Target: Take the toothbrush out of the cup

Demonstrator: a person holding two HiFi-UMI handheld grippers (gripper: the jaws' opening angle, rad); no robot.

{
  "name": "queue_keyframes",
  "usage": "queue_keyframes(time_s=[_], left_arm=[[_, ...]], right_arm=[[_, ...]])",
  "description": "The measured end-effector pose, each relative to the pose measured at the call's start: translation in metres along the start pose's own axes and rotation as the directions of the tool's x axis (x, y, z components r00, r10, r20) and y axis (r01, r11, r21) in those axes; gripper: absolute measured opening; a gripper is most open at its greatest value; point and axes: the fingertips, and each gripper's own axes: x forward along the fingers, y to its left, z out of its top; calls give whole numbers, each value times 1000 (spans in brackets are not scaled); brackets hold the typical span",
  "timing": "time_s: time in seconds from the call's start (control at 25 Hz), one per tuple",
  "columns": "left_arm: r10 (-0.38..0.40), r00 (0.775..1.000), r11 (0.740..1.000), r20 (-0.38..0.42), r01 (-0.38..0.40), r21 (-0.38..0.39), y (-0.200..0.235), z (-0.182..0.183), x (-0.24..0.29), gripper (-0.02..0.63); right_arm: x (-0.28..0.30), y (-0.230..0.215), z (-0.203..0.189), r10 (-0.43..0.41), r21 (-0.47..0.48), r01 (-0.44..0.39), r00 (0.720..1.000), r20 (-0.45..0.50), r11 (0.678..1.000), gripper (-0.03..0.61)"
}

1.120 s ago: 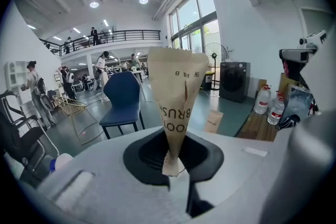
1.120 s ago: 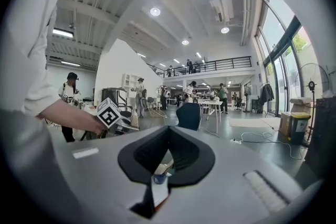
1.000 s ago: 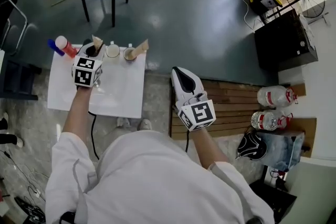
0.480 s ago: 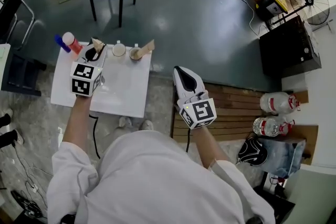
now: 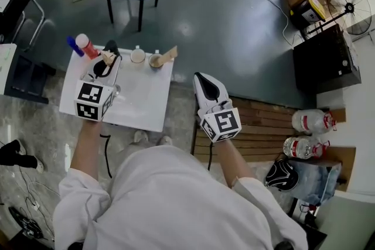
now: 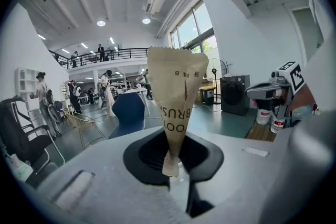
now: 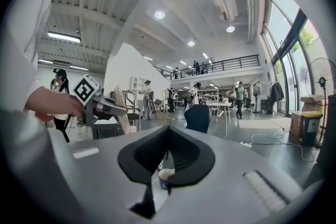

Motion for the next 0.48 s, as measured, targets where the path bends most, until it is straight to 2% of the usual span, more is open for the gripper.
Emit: queue_keyframes(time_s=[0.48], left_arm=[[25,997,1000,66,-25,1,-6,19,-39,34]], right_arm=[[10,10,1,36,-6,-36,999,3,999,3]])
